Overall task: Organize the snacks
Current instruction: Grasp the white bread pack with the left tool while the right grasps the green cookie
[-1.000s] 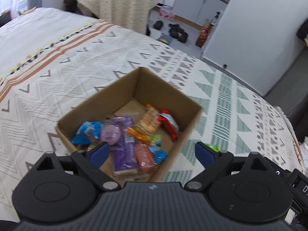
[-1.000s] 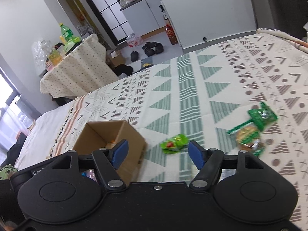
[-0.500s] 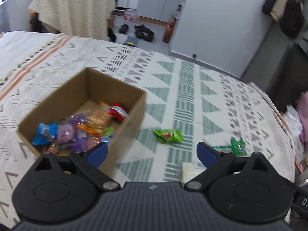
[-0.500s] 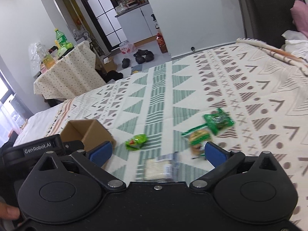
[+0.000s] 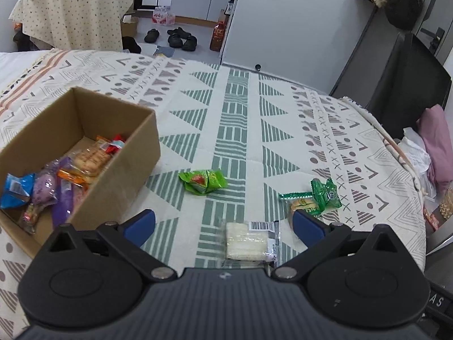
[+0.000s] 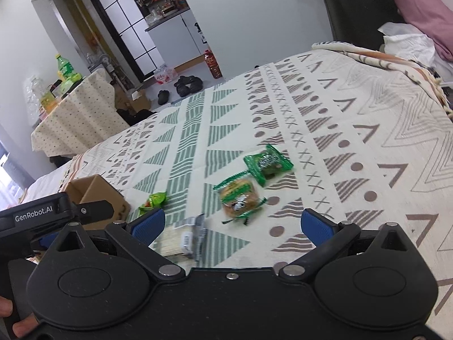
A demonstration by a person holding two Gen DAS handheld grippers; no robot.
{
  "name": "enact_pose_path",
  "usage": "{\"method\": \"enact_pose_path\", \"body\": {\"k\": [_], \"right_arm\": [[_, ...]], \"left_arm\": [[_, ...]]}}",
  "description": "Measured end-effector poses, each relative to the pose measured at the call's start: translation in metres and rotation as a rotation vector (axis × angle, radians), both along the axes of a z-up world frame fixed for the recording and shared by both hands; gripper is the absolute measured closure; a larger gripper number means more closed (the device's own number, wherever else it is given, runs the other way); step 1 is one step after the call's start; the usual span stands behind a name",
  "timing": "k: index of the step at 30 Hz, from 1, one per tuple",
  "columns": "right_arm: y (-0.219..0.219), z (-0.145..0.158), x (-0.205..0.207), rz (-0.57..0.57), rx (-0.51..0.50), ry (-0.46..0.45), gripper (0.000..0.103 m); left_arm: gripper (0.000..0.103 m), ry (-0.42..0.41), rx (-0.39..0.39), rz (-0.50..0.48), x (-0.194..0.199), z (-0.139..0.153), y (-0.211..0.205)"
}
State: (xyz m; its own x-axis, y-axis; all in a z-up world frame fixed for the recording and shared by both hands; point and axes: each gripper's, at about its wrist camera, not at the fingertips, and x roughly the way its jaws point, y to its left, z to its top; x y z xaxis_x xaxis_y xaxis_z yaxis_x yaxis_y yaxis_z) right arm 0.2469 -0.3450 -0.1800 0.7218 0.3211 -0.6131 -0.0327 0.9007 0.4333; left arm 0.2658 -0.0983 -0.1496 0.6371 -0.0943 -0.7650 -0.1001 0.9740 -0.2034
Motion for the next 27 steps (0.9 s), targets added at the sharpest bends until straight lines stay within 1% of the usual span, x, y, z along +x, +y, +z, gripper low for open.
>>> {"method": "enact_pose_path", "body": {"k": [2,6,8,10,12,17,19,22,23,25,26,27], "right_arm": [[-0.003,-0.007,0.001,-0.012,0.017,0.015,0.0],[-0.005,-0.012,0.006,-0.011,0.017,0.008,0.001],[-0.004,-0.014,0.01,-0.009,0.001,-0.003,0.005],[-0.005,-0.018,0.015,-0.008,-0.008,-0.01,0.006],[-0.007,-0.022,0.021,-0.01,-0.011,-0.006,0.009],[-0.01,-0.033,0.033,-0.005,-0.005,0.008,0.013],[-0.01,-0.035,0.037,-0.012,-0.022,-0.005,0.017],[-0.008,-0.035,0.042,-0.013,-0.068,-0.041,0.017],[-0.008,-0.036,0.045,-0.011,-0.064,-0.041,0.017],[-0.009,-0.039,0.05,-0.004,-0.042,-0.034,0.017],[-0.008,-0.04,0.052,0.001,-0.037,-0.031,0.017],[-0.007,-0.042,0.053,0.007,-0.036,-0.032,0.017]], "left_arm": [[0.0,0.016,0.021,-0.009,0.004,-0.008,-0.006],[0.001,0.054,0.006,-0.006,0.013,-0.023,-0.013],[0.001,0.065,-0.003,-0.012,0.017,-0.028,-0.016],[0.001,0.071,-0.009,-0.017,0.022,-0.034,-0.02],[0.002,0.091,-0.006,-0.021,0.027,-0.04,-0.024],[0.003,0.128,-0.035,-0.047,0.035,-0.054,-0.031],[0.003,0.137,-0.037,-0.059,0.038,-0.059,-0.035],[0.004,0.166,-0.033,-0.066,0.043,-0.068,-0.038],[0.005,0.175,-0.035,-0.071,0.044,-0.071,-0.039],[0.008,0.19,-0.01,-0.072,0.045,-0.077,-0.042],[0.01,0.19,0.003,-0.066,0.046,-0.079,-0.042],[0.016,0.201,0.01,-0.057,0.048,-0.083,-0.041]]}}
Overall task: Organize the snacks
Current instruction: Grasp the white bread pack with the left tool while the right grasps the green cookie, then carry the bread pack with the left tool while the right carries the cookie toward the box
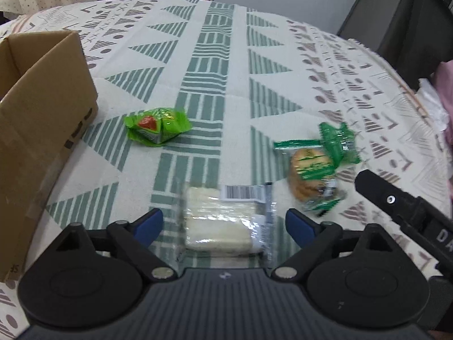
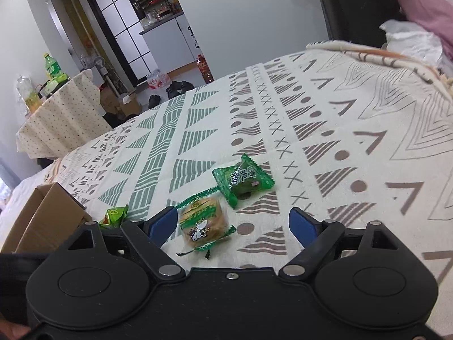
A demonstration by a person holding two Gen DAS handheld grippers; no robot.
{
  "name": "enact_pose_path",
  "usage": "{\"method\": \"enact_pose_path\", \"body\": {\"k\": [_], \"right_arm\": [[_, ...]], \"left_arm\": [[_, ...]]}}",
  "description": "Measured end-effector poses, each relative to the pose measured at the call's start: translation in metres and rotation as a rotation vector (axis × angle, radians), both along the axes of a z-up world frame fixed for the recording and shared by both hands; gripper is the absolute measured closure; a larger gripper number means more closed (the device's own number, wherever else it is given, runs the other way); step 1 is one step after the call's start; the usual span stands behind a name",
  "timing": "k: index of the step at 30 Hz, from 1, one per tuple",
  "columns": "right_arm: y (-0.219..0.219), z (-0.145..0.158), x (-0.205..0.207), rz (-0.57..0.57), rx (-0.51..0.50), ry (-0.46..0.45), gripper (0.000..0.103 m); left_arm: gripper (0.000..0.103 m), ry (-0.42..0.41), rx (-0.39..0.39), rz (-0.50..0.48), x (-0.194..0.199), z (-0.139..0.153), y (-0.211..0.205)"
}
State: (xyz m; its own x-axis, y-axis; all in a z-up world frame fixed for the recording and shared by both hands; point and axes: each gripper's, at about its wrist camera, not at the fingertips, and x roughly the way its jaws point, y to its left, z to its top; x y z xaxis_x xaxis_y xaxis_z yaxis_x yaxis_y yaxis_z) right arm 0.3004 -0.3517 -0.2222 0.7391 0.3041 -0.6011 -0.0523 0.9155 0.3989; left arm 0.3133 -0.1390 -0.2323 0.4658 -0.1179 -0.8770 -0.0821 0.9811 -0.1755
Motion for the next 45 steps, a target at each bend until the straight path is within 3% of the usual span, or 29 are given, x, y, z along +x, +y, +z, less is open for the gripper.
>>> {"method": "enact_pose_path", "body": {"k": [2,5,9,19,25,30,45], "right_arm": [[0.004,-0.004,0.002,0.012,-0.009,-0.001,0.018],[0.01,-0.009,0.008,0.037,-0.033,0.011,0.018],[0.022,-0.011,0.011,0.082,-0.065,-0.005,0.018],[0.055,-0.016,0.016,0.166,-0.204,-0.037,0.019],[0.066,-0.024,0.016,0.174,-0.329,0.006,0.044],[0.065,-0.016,0.007,0.173,-0.339,0.025,0.046],[0.081,0.045,-0.031,0.15,-0.326,-0.048,0.047]], "left_arm": [[0.022,0.018,-0.001,0.024,0.003,-0.004,0.005],[0.04,0.015,0.008,0.05,0.006,0.0,0.009],[0.045,0.03,-0.021,0.089,0.01,0.002,0.017],[0.047,0.047,-0.031,0.156,0.008,0.01,0.034],[0.047,0.04,-0.057,0.144,0.003,0.018,0.036],[0.047,0.024,-0.075,0.137,-0.002,0.027,0.038],[0.047,-0.079,-0.111,0.167,-0.029,0.072,0.065]]}}
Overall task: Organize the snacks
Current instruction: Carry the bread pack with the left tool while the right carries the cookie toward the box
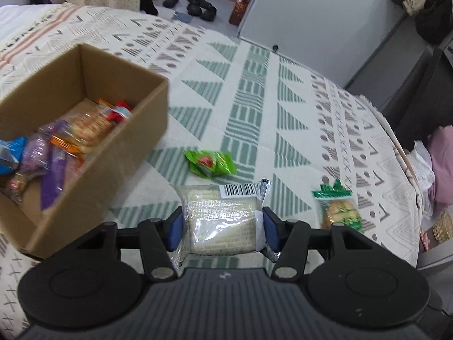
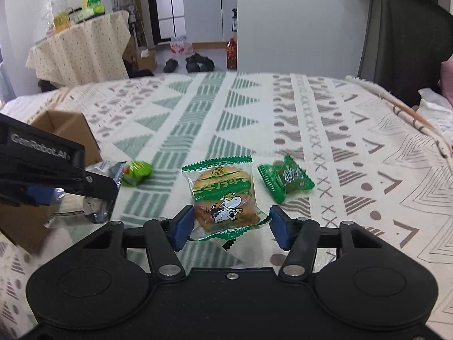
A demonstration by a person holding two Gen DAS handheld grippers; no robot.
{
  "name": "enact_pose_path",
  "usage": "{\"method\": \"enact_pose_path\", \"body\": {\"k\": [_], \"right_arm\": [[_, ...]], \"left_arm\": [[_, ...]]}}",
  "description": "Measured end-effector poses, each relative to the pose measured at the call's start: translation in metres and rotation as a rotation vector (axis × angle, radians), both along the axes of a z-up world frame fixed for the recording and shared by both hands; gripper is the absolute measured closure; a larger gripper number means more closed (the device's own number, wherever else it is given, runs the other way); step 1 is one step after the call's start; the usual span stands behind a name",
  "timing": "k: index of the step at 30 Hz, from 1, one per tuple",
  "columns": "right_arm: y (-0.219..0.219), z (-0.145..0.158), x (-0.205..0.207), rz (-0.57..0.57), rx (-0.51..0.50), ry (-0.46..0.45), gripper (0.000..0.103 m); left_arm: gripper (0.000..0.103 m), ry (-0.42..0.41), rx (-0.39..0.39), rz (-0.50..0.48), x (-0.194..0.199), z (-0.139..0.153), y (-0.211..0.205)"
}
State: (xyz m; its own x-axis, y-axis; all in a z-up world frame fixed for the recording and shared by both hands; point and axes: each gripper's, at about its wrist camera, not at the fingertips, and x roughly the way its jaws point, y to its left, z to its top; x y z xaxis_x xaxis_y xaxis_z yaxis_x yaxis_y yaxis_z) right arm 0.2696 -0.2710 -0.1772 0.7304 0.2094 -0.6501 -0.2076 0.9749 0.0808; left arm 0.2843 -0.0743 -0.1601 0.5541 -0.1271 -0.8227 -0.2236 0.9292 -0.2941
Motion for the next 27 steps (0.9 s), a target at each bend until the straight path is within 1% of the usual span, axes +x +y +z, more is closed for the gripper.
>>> {"method": "enact_pose_path", "body": {"k": [8,11,16,19,27], "right_arm": [[0.018,0.028,-0.011,0.009,0.009,-0.047,0.047],[0.027,0.037,-0.012,0.013,0.013,-0.059,0.047],[0.039,0.05,-0.013,0.01,0.065,-0.062,0.047],[0.046,0.058,-0.014,0.013,0.086,-0.072,0.047],[0.072,0.075,-0.012,0.051,0.087,-0.111,0.047]], "left_arm": [[0.047,-0.083,0.006,0.04,-0.012,0.028,0.023],[0.047,-0.091,-0.002,0.059,-0.015,0.033,0.031],[0.047,-0.123,0.001,0.076,-0.019,0.042,0.045],[0.047,-0.139,-0.012,0.089,-0.021,0.048,0.056],[0.047,-0.153,-0.04,0.161,-0.022,0.057,0.094]]}}
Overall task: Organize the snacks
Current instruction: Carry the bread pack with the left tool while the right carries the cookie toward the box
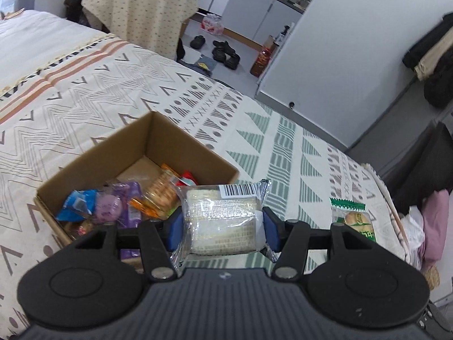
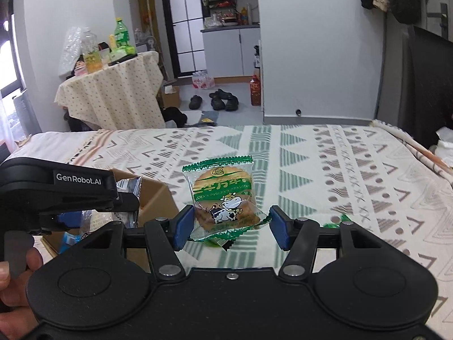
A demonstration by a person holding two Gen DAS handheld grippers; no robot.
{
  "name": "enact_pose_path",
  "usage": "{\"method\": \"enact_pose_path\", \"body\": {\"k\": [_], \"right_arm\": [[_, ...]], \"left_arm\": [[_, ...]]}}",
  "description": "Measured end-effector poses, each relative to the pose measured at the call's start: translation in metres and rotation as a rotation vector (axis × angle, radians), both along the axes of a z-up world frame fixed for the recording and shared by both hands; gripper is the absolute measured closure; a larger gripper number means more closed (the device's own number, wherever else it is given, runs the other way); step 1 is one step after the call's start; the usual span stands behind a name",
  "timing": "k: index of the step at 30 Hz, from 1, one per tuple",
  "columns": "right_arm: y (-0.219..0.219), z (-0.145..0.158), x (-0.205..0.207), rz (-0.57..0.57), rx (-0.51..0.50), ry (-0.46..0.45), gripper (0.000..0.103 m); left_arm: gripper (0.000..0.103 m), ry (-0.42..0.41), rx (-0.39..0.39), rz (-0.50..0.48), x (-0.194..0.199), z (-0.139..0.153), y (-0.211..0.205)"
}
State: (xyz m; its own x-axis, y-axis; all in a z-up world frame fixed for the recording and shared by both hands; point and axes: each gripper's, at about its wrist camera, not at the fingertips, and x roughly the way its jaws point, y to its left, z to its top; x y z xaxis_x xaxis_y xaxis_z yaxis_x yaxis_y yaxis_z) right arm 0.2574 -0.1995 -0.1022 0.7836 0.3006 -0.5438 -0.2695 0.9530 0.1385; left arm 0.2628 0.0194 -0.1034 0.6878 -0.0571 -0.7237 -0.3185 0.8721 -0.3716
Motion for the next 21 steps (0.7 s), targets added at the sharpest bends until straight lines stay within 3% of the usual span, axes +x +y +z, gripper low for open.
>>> {"method": "enact_pose_path", "body": {"k": [21], "right_arm": [[0.089,0.009,0.021,0.139,0.052,-0.027,0.047]], "left_arm": [[0.047,0.01,-0.074,0.253,-0.007,-0.004,0.103]]}}
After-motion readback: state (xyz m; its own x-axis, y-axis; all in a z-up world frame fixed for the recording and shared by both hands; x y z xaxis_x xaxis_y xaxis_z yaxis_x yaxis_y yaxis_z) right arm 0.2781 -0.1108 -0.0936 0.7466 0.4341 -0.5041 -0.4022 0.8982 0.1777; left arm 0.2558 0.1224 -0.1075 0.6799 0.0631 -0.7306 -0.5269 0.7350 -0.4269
